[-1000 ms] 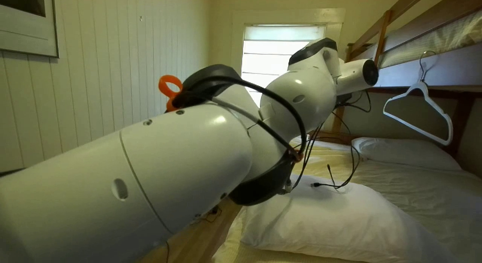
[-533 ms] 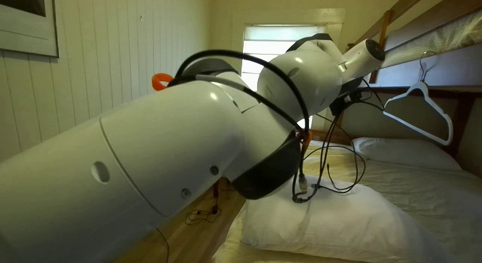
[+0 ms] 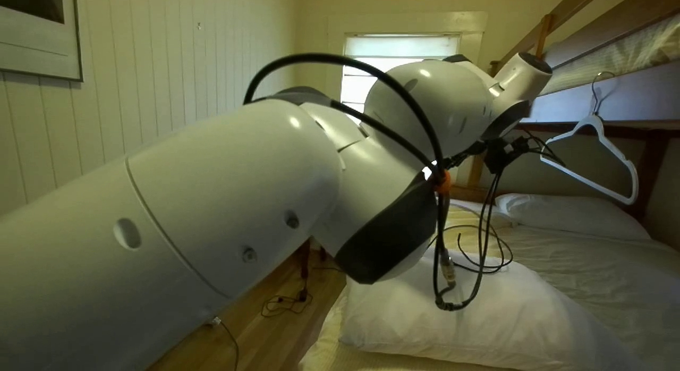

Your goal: Pick up the black cable from the pillow then set it back down on the pillow.

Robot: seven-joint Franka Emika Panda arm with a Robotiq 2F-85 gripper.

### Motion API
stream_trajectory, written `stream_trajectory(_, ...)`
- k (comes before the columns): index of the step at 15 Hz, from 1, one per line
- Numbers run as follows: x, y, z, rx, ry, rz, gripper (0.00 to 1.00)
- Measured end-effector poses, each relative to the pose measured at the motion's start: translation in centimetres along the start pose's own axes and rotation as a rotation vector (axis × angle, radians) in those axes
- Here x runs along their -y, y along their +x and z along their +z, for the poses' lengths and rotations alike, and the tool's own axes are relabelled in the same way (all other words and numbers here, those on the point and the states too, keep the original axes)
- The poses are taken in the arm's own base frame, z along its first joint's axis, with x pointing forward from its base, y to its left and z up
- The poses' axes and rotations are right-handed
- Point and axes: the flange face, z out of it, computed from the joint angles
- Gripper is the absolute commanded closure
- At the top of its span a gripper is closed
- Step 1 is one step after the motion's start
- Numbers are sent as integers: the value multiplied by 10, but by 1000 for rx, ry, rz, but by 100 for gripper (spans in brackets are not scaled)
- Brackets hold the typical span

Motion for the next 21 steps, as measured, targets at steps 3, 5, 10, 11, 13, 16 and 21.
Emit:
stream_trajectory(3, 9, -7, 17, 93, 62, 32, 0)
stream_trajectory(5, 15, -7, 27, 138, 100, 56, 0)
stream_trajectory(10, -1, -2, 26, 218, -85, 127, 0)
stream_trajectory(11, -5, 0, 23, 213, -135, 148, 0)
stream_trajectory(13, -12, 1, 19, 221, -227, 192, 0)
stream_trajectory(16, -15, 4, 26, 219, -318, 267, 0)
stream_trajectory(21, -15, 19, 38, 147, -409, 336, 0)
